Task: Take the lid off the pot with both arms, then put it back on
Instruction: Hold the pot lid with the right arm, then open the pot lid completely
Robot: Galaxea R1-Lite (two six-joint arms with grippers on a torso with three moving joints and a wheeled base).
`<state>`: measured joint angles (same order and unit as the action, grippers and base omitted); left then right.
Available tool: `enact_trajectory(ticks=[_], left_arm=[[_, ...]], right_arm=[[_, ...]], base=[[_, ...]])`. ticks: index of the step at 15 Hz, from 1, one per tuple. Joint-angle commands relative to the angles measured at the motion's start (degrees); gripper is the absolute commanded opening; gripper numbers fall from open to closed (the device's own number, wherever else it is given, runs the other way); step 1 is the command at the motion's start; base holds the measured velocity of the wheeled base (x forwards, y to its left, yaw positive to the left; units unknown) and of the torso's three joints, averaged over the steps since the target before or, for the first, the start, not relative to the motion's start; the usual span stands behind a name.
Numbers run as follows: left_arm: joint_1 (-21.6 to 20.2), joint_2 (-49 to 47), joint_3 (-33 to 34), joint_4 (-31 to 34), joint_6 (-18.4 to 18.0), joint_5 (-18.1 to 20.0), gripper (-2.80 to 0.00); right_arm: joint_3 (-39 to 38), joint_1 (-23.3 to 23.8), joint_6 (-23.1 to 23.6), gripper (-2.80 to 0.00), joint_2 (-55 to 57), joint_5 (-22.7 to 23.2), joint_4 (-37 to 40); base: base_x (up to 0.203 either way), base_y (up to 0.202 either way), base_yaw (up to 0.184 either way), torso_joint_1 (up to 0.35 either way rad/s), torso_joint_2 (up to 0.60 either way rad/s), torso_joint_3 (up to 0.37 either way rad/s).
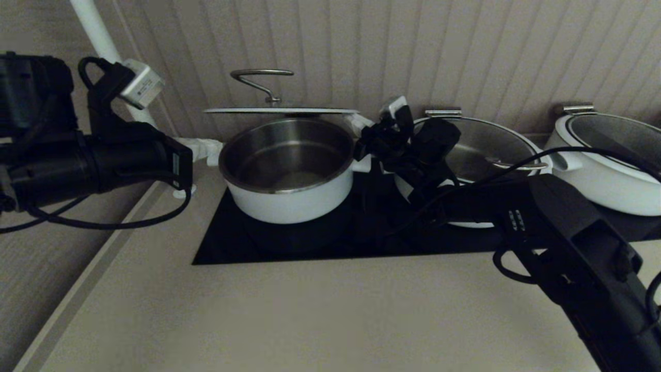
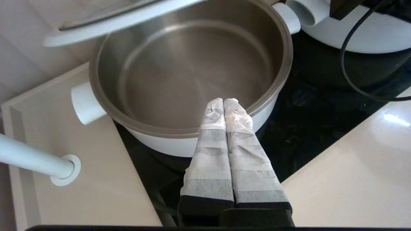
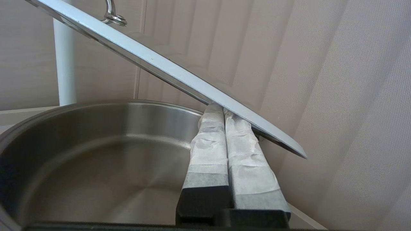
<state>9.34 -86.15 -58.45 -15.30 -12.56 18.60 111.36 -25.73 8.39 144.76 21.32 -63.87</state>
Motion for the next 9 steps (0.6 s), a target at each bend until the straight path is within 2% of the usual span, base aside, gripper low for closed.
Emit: enact_trajectory(ticks=[1,9], left_arm=[[0.2,-1.2,0.0,-0.2,0.0,0.1,-2.8],[0.2,-3.1,0.3,-3.6,0.3,-0.1,-2.8]], right_arm=[[0.0,0.0,0.1,-2.8,-0.1,0.1,-0.4],[0.0,0.0,0.1,-2.8,-0.3,0.1,-0.4]], base=[[0.0,0.0,0.0,0.0,0.0,0.0],[0.0,0.0,0.0,0.0,0.0,0.0]])
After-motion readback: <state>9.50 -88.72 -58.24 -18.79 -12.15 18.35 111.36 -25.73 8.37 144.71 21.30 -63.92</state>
